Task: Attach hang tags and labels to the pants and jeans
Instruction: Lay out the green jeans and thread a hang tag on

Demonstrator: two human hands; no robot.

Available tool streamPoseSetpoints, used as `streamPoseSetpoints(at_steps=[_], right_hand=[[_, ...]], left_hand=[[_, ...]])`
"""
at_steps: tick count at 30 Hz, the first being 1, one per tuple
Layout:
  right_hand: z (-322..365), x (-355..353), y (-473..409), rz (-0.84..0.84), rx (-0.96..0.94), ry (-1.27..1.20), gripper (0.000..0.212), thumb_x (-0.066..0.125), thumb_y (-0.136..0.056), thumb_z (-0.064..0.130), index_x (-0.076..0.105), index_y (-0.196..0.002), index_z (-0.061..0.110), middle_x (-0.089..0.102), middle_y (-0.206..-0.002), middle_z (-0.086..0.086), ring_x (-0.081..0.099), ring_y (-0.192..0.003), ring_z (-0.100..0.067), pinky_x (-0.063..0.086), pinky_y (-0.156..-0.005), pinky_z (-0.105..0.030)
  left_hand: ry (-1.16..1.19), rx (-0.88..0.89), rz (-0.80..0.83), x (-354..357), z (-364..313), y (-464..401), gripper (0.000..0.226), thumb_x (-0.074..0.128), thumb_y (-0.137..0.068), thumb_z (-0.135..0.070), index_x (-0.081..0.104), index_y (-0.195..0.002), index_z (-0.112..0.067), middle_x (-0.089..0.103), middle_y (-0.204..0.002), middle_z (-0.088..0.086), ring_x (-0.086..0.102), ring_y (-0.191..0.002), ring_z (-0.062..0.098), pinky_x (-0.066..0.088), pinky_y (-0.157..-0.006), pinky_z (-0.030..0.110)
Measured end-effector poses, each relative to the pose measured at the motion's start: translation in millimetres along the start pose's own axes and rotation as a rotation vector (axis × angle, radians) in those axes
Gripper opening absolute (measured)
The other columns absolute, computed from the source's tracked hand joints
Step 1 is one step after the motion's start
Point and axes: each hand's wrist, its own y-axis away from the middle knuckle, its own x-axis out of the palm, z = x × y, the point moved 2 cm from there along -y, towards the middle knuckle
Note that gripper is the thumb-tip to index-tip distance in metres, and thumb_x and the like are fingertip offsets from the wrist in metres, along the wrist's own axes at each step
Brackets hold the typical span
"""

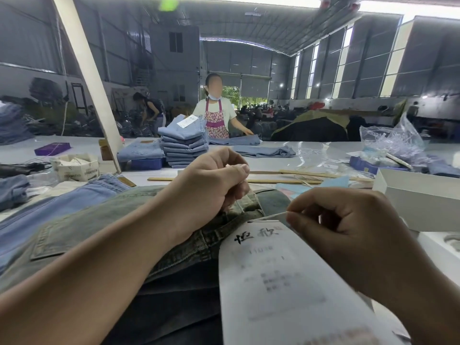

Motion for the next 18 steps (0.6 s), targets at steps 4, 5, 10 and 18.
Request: streamPoseSetpoints(at_steps=[4, 5, 10, 18], right_hand=[[-4.7, 2.3, -1.4, -0.027, 0.045, 0.041, 0.01, 0.071, -0.08, 0.034, 0.071, -0.07, 0.033, 0.057, -0.07, 0.011, 0.054, -0.063, -0.004, 0.037, -0.054, -0.008], [-5.1, 3.1, -1.3, -0.035, 0.057, 0.052, 0.012, 0.072, -0.082, 0.034, 0.07, -0.07, 0.034, 0.057, -0.063, 0.011, 0.054, -0.059, -0.005, 0.038, -0.053, -0.01], [2.7, 7.0, -0.4, -0.12, 0.104, -0.054, 0.008, 0.068, -0.087, 0.033, 0.07, -0.08, 0.034, 0.064, -0.061, 0.018, 0.059, -0.055, -0.002, 0.043, -0.052, -0.01], [27.0, 11.4, 1.2, -0.218, 0.156, -0.381, 0.012, 0.066, -0.077, 0.033, 0.072, -0.084, 0.039, 0.068, -0.062, 0.011, 0.061, -0.049, -0.009, 0.051, -0.045, -0.023]], left_hand=[[-0.032, -0.04, -0.014, 1.8, 2.0, -2.6, 0.019, 0.048, -0.101, -0.01, 0.053, -0.083, -0.015, 0.055, -0.051, -0.006, 0.042, -0.046, 0.007, 0.034, -0.043, 0.018], [-0.069, -0.039, -0.016, 2.2, 1.9, -2.9, 0.019, 0.048, -0.101, -0.011, 0.054, -0.083, -0.016, 0.056, -0.051, -0.007, 0.042, -0.047, 0.008, 0.034, -0.044, 0.021], [-0.364, 0.089, 0.057, 10.1, -2.4, 3.3, 0.016, 0.057, -0.098, -0.025, 0.06, -0.083, -0.029, 0.063, -0.059, -0.013, 0.047, -0.049, 0.001, 0.04, -0.052, 0.026], [-0.247, 0.148, 0.086, 12.4, -12.0, 6.3, 0.014, 0.06, -0.096, -0.018, 0.063, -0.084, -0.023, 0.063, -0.062, -0.011, 0.045, -0.049, 0.006, 0.04, -0.047, 0.021]])
